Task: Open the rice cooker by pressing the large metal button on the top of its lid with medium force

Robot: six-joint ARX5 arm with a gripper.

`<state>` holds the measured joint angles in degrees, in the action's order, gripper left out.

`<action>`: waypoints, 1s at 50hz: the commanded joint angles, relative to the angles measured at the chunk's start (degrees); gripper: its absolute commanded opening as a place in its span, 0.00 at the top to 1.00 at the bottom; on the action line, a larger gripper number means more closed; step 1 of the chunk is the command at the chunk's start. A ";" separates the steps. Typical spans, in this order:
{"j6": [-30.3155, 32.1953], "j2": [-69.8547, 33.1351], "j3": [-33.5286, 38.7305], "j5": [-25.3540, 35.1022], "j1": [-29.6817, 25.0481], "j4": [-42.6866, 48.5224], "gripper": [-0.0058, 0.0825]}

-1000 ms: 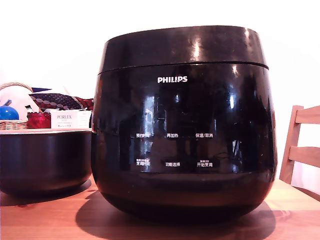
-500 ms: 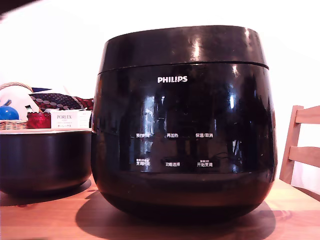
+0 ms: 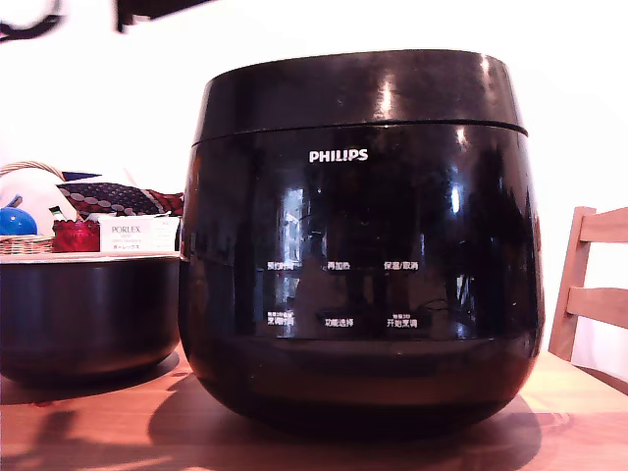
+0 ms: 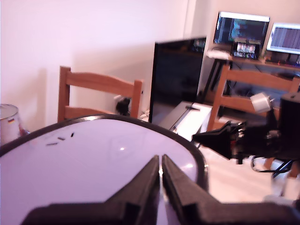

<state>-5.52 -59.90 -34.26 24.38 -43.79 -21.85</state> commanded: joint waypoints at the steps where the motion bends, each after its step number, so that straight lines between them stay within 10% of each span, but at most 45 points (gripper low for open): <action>1: 1.73 -1.77 -1.86 -0.85 -0.90 1.20 0.96; 50: 11.82 -9.22 -4.90 -8.39 -4.17 12.13 0.96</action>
<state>5.76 -67.29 -39.88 16.36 -47.66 -11.46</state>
